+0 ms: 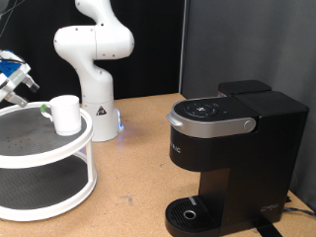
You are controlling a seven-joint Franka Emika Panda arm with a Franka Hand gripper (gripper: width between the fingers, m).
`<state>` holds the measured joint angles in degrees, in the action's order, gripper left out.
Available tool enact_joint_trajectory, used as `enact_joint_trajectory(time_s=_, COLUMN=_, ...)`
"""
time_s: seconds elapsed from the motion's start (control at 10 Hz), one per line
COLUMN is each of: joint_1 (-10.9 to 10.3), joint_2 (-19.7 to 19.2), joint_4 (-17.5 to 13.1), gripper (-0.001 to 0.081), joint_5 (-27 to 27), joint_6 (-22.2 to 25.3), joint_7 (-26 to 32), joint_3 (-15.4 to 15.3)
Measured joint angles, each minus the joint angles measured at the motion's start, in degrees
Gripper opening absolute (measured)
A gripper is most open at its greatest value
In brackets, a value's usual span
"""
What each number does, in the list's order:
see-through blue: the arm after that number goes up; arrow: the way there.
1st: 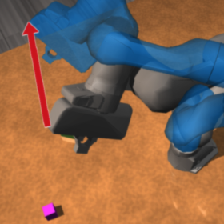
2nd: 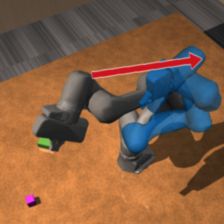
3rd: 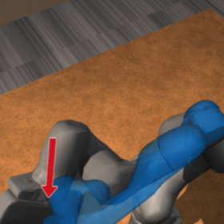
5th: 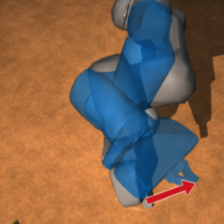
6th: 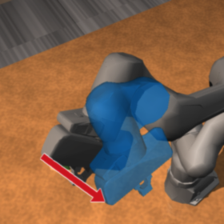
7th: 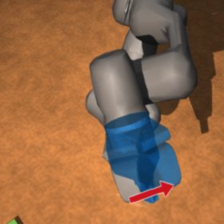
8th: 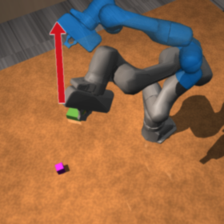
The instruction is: Make a cup of coffee with the keurig machine
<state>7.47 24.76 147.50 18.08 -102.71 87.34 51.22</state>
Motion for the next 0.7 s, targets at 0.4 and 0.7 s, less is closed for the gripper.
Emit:
enact_joint_trajectory(time_s=0.4, joint_1=-0.9, joint_2=-2.11, joint_4=0.57, gripper=0.0805, joint_5=1.11, joint_6=0.51, joint_7=3.79, joint_3=1.31)
enact_joint_trajectory(time_s=0.7, joint_1=-1.64, joint_2=-2.51, joint_4=1.13, gripper=0.0805, joint_5=2.23, joint_6=1.69, joint_7=5.31, joint_3=1.56)
